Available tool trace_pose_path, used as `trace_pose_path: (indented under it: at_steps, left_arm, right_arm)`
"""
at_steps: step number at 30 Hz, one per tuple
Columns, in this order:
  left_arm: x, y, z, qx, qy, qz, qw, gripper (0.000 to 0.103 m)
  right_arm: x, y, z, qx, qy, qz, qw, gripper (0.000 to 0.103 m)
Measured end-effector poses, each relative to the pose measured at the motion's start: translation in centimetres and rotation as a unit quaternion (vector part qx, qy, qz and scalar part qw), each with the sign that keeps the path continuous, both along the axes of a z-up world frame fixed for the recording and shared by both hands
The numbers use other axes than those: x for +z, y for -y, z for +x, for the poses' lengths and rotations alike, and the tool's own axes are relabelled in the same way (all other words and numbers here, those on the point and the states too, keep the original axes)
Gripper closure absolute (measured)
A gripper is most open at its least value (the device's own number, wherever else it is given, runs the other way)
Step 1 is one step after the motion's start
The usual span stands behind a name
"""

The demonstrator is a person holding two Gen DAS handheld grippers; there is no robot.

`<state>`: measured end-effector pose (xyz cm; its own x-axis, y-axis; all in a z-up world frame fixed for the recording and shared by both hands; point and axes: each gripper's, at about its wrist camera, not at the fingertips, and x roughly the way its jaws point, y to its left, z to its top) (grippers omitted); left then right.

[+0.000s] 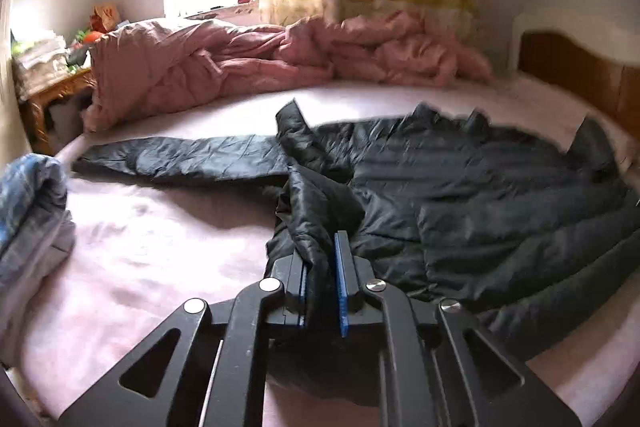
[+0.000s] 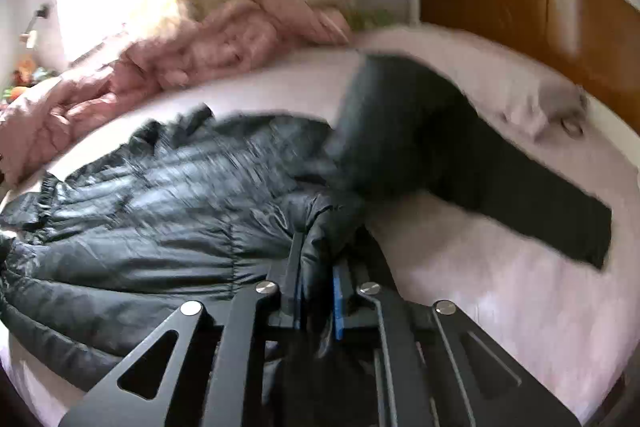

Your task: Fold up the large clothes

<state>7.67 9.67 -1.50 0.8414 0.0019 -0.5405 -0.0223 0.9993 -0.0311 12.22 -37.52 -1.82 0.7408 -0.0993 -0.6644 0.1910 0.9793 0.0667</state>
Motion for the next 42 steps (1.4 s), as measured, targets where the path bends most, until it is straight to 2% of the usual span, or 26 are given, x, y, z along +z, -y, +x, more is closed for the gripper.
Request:
trace_pose_path:
  at_steps: [1, 2, 4, 6, 7, 8, 9, 10, 11, 12, 13, 15, 18, 20, 23, 24, 27, 32, 35, 39, 41, 42]
  left_arm:
    - [0.5, -0.2, -0.3, -0.005, 0.010, -0.010, 0.9999, 0.086]
    - [0.9, -0.4, -0.5, -0.006, 0.017, -0.014, 0.9997, 0.073]
    - [1.6, -0.2, -1.3, 0.004, 0.038, -0.008, 0.9993, 0.058]
    - [2.4, 0.6, -2.3, 0.003, 0.058, 0.010, 0.9983, 0.058]
    - [2.7, 1.1, -2.9, 0.000, 0.067, 0.019, 0.9976, 0.054]
    - [2.8, 1.5, -3.3, -0.003, 0.072, 0.022, 0.9972, 0.044]
    - [2.9, 1.9, -3.6, -0.008, 0.072, 0.017, 0.9972, 0.039]
    - [2.8, 2.2, -3.8, -0.014, 0.069, 0.005, 0.9975, 0.027]
    - [2.8, 2.4, -3.7, -0.018, 0.064, -0.008, 0.9977, 0.022]
    - [2.5, 2.8, -3.5, -0.024, 0.052, -0.027, 0.9980, 0.022]
    - [2.2, 3.1, -3.1, -0.034, 0.039, -0.042, 0.9978, 0.022]
    - [1.5, 4.1, -2.5, -0.049, 0.018, -0.047, 0.9975, 0.022]
    - [0.7, 5.7, -2.1, -0.059, 0.003, -0.026, 0.9979, 0.022]
    - [0.0, 6.7, -1.7, -0.068, -0.015, -0.010, 0.9976, 0.022]
    - [-2.2, 7.7, 0.0, -0.055, -0.082, 0.026, 0.9948, 0.020]
    - [-3.0, 7.6, 0.7, -0.050, -0.104, 0.020, 0.9932, 0.020]
    - [-3.1, 6.8, 1.8, -0.041, -0.113, -0.010, 0.9927, 0.021]
    - [-4.4, 6.3, 3.9, -0.040, -0.127, -0.009, 0.9911, 0.020]
    - [-4.2, 5.8, 3.6, -0.047, -0.116, -0.019, 0.9920, 0.020]
    - [-2.9, 5.2, 1.1, -0.024, -0.056, 0.000, 0.9981, 0.018]
    - [-2.0, 5.2, -0.4, -0.011, -0.019, 0.008, 0.9997, 0.000]
    - [-1.7, 5.2, -1.1, -0.009, -0.001, 0.010, 0.9999, 0.000]
  right_arm:
    - [-0.3, 0.5, -0.3, -0.007, -0.004, 0.007, 1.000, 0.086]
    - [-0.5, 0.8, -0.6, -0.010, -0.004, 0.005, 1.000, 0.084]
    - [-0.1, 0.9, -1.5, -0.013, 0.002, -0.026, 1.000, 0.077]
    - [0.6, 0.8, -2.5, -0.037, 0.019, -0.057, 0.998, 0.051]
    - [1.0, 0.8, -2.8, -0.046, 0.029, -0.061, 0.997, 0.045]
    - [1.5, 0.9, -3.4, -0.052, 0.042, -0.060, 0.996, 0.042]
    - [2.2, 0.9, -4.1, -0.047, 0.056, -0.052, 0.996, 0.042]
    - [2.6, 0.7, -4.6, -0.039, 0.061, -0.048, 0.996, 0.041]
    - [2.9, 0.5, -5.1, -0.029, 0.066, -0.045, 0.996, 0.033]
    - [3.2, 0.1, -5.6, -0.016, 0.070, -0.041, 0.997, 0.024]
    - [3.3, -0.2, -6.0, -0.010, 0.070, -0.038, 0.997, 0.021]
    - [3.3, -1.1, -6.8, 0.011, 0.070, -0.021, 0.997, 0.020]
    - [2.9, -2.9, -7.0, 0.056, 0.066, -0.004, 0.996, 0.016]
    - [2.1, -4.6, -6.3, 0.087, 0.045, -0.006, 0.995, 0.016]
    - [0.3, -6.6, -5.1, 0.116, 0.007, -0.008, 0.993, 0.016]
    - [-0.7, -7.3, -4.4, 0.124, -0.017, -0.014, 0.992, 0.016]
    - [-2.6, -7.8, -2.7, 0.114, -0.065, -0.036, 0.991, 0.015]
    - [-3.6, -5.8, -0.2, 0.091, -0.077, 0.020, 0.993, 0.012]
    - [-3.9, -6.0, 0.9, 0.090, -0.080, -0.002, 0.993, 0.012]
    - [-3.6, -6.1, -0.5, 0.080, -0.051, -0.021, 0.995, 0.011]
    - [-2.9, -6.2, -1.5, 0.077, -0.034, -0.035, 0.996, 0.011]
    - [-2.4, -6.2, -2.2, 0.077, -0.022, -0.040, 0.996, 0.011]
